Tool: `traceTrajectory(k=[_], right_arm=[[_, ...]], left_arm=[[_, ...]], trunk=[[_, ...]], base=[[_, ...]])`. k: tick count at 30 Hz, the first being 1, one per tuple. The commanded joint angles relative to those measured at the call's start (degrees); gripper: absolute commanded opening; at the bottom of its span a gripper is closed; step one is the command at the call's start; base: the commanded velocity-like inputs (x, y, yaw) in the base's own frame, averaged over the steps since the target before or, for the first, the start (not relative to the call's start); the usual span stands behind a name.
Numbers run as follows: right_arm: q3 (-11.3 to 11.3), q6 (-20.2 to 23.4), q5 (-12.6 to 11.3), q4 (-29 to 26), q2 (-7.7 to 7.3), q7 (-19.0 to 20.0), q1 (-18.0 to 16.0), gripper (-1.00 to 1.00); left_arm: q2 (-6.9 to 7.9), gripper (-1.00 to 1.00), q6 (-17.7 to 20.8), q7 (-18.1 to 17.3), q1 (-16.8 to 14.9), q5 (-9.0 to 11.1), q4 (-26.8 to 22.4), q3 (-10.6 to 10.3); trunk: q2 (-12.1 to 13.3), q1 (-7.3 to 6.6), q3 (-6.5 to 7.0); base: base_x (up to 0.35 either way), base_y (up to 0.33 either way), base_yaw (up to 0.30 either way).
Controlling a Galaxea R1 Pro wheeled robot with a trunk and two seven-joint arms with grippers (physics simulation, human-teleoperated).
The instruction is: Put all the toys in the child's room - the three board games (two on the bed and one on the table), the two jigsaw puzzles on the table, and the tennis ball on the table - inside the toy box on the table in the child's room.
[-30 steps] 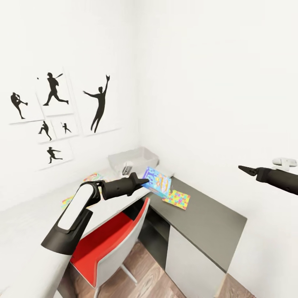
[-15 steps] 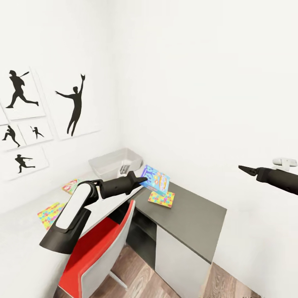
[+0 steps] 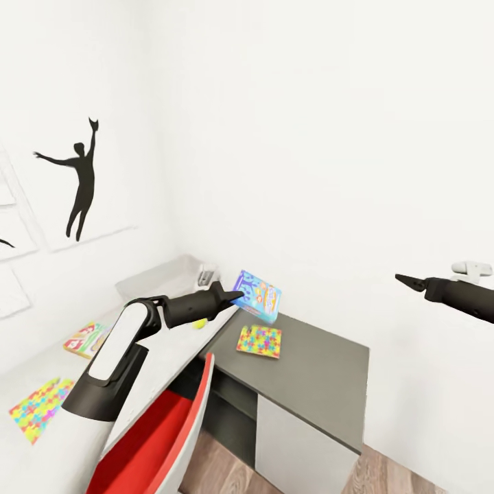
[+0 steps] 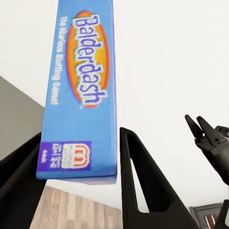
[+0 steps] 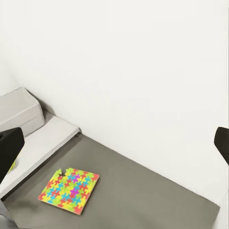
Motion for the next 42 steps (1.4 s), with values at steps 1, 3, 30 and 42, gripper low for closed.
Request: traceTrajectory(k=[1, 3, 30, 42], right_arm=[[-0.04, 0.15, 0.11, -0.03, 0.03, 0.27, -0.1, 1.0], [-0.04, -0.31, 0.11, -0.03, 0.05, 0.26, -0.07, 1.0], [-0.1, -0.89, 0.11, -0.03, 0.1, 0.26, 0.22, 1.0], [-0.18, -0.89, 0.11, -0.03, 0.09, 0.26, 0.24, 1.0]], left_arm=[[0.09, -1.0, -0.09, 0.55, -0.06, 0.87, -0.08, -0.04], [0.15, -1.0, -0.09, 0.53, -0.08, 0.88, -0.09, -0.04], [0.18, -1.0, -0.4, 0.7, -0.01, 0.23, -0.53, -0.32], [0.21, -1.0, -0.2, 0.69, -0.01, 0.37, -0.53, -0.16]], trunk=[[-0.13, 0.07, -0.13], [-0.13, 0.07, -0.13], [-0.13, 0.07, -0.13], [-0.13, 0.07, -0.13]], base=[[0.261, 0.268, -0.295], [0.25, 0.275, -0.295], [0.18, 0.102, -0.278], [0.046, 0.07, 0.032]])
